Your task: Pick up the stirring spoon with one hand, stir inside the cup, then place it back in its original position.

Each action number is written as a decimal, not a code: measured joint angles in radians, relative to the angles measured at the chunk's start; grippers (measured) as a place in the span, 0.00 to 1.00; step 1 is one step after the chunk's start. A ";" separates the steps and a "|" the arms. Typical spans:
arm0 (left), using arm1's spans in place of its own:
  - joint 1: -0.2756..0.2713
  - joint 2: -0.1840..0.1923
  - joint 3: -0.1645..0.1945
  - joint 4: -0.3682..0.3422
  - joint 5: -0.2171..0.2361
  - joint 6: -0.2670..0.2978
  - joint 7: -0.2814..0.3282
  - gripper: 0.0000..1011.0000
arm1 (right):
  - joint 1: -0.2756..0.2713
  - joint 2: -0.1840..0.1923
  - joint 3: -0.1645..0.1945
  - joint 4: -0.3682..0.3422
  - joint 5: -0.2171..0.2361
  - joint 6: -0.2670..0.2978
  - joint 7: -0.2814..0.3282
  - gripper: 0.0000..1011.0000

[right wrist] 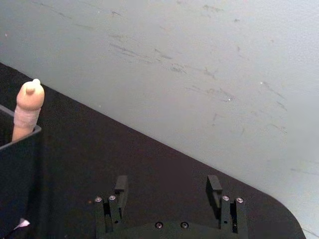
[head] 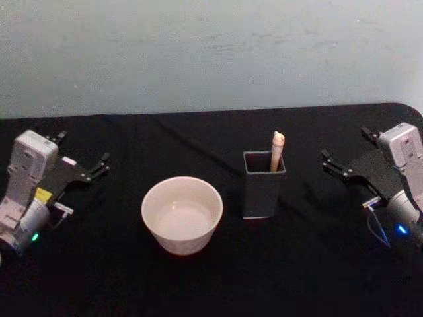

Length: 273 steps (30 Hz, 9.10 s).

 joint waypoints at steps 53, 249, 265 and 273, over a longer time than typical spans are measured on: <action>0.000 0.000 0.000 0.000 0.000 0.000 0.000 0.99 | -0.115 0.000 0.110 -0.185 0.284 0.083 0.336 0.99; 0.000 0.000 0.000 0.000 0.000 0.000 0.000 0.99 | 0.351 -0.370 -0.145 0.421 0.186 -0.246 0.868 0.21; 0.000 0.000 0.000 0.000 0.000 0.000 0.000 0.99 | 0.266 -0.271 -0.124 0.249 0.201 -0.180 0.848 0.21; 0.000 0.000 0.000 0.000 0.000 0.000 0.000 0.99 | 0.232 -0.242 -0.137 0.186 0.218 -0.157 0.860 0.21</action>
